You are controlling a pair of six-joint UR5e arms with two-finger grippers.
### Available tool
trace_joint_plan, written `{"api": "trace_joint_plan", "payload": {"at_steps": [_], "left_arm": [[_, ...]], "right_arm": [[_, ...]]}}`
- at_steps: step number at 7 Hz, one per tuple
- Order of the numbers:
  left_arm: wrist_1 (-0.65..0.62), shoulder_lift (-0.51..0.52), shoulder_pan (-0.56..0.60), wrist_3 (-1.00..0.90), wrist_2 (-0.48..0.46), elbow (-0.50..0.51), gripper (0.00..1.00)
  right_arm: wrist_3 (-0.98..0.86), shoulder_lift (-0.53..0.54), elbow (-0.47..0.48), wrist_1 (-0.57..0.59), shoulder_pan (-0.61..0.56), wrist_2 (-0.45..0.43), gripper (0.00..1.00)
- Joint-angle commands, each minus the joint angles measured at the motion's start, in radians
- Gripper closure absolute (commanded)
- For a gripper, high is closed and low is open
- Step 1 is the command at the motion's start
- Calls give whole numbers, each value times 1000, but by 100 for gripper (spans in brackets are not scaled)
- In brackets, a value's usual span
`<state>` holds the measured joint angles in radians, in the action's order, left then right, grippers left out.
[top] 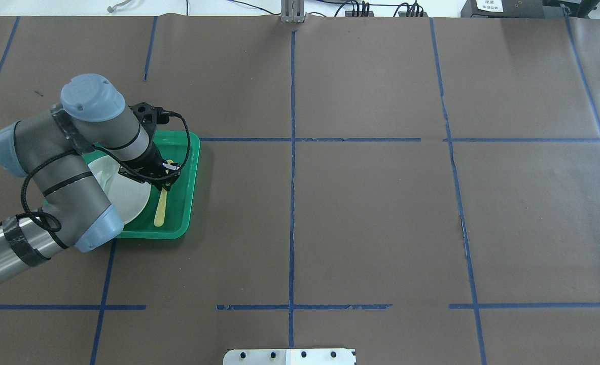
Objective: Place spoon
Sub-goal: 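Carry the yellow spoon off the plate and lower it onto the tray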
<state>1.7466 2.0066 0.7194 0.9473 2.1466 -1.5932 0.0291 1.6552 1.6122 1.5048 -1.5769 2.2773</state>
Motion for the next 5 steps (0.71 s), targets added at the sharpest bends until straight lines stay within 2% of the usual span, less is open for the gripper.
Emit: {"api": "trace_joint_plan", "payload": {"at_steps": [1,5], "left_arm": [[1,8,-8,1,-1,10,100],[17,8,-5,-5,1,10,36]], "right_arm": [[0,0,0,0,0,1,0],[0,0,0,0,0,1,0]]}}
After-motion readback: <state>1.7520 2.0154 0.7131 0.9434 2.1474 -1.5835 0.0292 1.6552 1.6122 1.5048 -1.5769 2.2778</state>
